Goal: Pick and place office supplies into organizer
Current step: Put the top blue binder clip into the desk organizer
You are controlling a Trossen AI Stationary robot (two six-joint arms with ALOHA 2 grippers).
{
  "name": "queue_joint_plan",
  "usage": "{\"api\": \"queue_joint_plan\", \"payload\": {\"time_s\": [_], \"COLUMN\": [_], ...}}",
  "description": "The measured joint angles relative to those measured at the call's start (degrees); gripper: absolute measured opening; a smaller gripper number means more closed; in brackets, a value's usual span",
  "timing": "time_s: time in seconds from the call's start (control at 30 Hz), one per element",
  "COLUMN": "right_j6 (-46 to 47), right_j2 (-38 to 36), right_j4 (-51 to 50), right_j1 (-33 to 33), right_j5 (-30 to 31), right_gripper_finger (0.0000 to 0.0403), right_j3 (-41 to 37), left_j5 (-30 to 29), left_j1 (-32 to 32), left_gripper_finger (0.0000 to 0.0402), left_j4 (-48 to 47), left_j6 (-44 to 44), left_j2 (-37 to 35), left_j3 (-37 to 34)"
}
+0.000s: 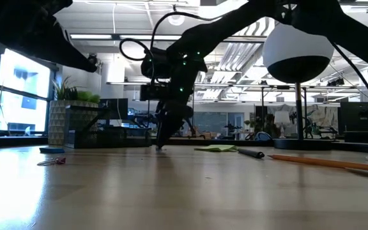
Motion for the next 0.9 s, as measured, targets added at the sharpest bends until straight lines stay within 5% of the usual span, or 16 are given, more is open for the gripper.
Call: {"api": "queue_joint_plan", "payload": {"time_s": [0.3, 0.7, 0.9], "right_j6": [0.56, 0.57, 1.28], "right_j2": [-0.16, -0.15, -0.15], "right_j4": [1.29, 1.13, 1.10], "right_j1": [0.04, 0.09, 0.13], "right_j5": [-0.16, 0.17, -0.04], "right_gripper_finger": [0.0131, 0.0055, 0.0057], "right_j3": [-1.72, -1.78, -1.32], "left_j5": [0.12, 0.12, 0.10], "left_j1": [0.00, 0.00, 0.00], "left_gripper_finger": [0.0026, 0.0026, 0.0026], "left_j4": [0.02, -0.15, -0.16], "left_j6": [-0.19, -0.19, -0.19], "left_j2": [0.02, 0.02, 0.02], "left_j3": [0.00, 0.00, 0.00]}}
